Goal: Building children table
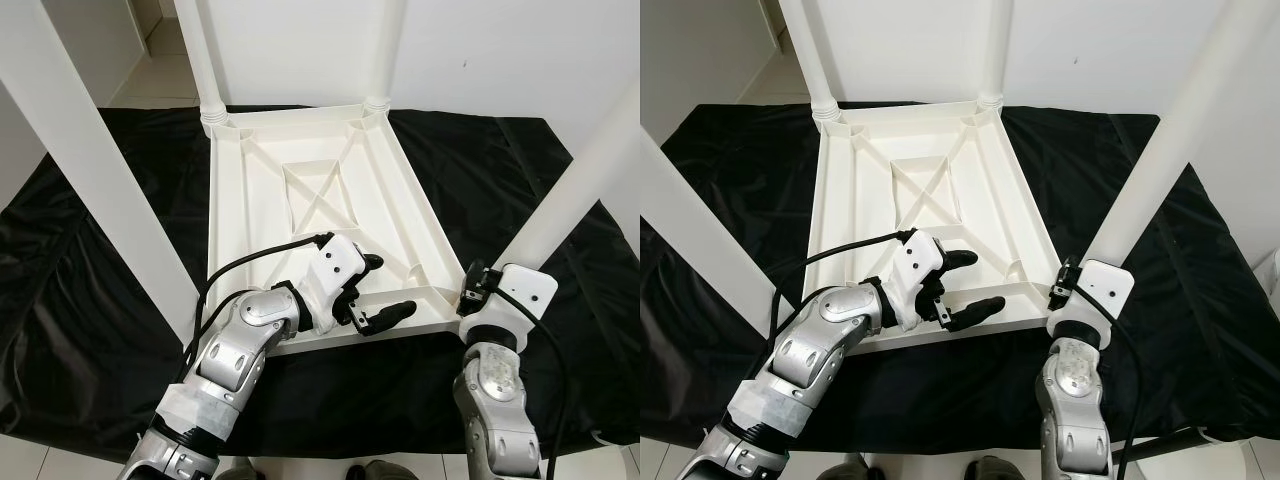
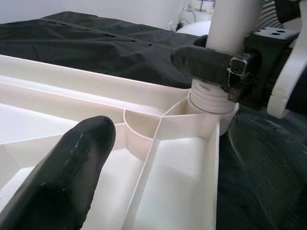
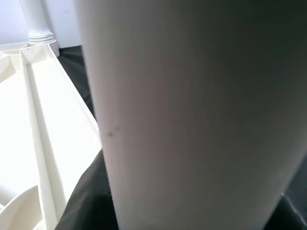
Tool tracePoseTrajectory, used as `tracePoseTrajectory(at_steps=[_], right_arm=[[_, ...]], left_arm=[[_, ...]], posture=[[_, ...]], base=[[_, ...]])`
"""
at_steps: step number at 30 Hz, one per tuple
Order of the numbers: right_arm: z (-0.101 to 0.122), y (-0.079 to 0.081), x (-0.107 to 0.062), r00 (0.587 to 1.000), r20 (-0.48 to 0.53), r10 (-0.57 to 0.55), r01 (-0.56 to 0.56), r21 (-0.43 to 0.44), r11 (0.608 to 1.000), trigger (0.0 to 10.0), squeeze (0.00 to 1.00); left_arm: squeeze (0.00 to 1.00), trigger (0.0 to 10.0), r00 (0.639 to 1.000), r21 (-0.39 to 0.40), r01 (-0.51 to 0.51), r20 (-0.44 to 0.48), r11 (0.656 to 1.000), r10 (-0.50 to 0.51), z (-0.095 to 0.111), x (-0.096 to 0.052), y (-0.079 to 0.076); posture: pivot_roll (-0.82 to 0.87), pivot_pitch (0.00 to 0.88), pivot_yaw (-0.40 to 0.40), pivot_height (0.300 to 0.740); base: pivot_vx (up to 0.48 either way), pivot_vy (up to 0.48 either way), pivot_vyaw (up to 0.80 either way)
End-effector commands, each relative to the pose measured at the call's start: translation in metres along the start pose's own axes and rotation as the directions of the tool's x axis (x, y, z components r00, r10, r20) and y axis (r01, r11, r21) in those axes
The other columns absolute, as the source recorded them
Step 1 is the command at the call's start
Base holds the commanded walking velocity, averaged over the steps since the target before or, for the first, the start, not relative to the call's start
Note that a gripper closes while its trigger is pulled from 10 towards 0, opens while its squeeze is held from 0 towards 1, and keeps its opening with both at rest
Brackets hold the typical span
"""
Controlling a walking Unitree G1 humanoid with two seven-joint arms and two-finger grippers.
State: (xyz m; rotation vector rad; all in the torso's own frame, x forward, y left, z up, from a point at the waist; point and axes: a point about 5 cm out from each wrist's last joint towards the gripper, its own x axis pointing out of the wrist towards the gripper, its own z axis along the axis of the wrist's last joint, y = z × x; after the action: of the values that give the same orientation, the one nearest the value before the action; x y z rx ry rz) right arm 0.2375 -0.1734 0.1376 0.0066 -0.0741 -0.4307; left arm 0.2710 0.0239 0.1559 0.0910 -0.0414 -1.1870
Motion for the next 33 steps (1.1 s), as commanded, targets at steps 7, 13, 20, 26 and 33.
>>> tracePoseTrajectory(at_steps=[7,13,20,26,33], right_arm=[[-0.003,0.003,-0.002,0.998,-0.025,0.063,-0.062,0.044,0.997,10.0,1.0],[0.002,-0.006,-0.004,0.983,0.012,0.182,-0.182,0.024,0.983,10.0,0.49],[0.007,-0.026,-0.006,0.927,0.034,0.374,-0.372,-0.059,0.926,10.0,0.0],[0.014,-0.045,0.005,0.834,0.026,0.551,-0.54,-0.17,0.824,9.7,0.0],[0.009,-0.044,0.01,0.78,-0.024,0.625,-0.616,-0.206,0.76,4.1,0.0]], left_arm=[[0.0,10.0,1.0,0.017,-0.025,-0.001,1.0,0.025,-0.001,-0.001,0.002],[0.0,10.0,1.0,0.037,-0.02,-0.002,0.999,0.02,-0.002,-0.003,0.001],[0.0,10.0,1.0,0.05,-0.009,-0.005,0.999,0.009,-0.002,-0.004,0.001],[0.0,10.0,1.0,0.052,0.001,0.004,0.999,-0.001,-0.001,-0.002,-0.002],[0.0,10.0,1.0,0.065,0.009,0.012,0.998,-0.01,-0.001,0.002,-0.005]], posture=[[-0.07,0.055,0.018,0.74],[-0.07,0.058,0.018,0.74],[-0.07,0.062,0.024,0.74],[-0.08,0.061,0.027,0.74],[-0.07,0.046,0.023,0.74]], base=[[0.0,0.0,0.0],[0.0,0.0,0.0],[0.0,0.0,0.0],[0.0,0.0,0.0],[0.0,0.0,0.0]])
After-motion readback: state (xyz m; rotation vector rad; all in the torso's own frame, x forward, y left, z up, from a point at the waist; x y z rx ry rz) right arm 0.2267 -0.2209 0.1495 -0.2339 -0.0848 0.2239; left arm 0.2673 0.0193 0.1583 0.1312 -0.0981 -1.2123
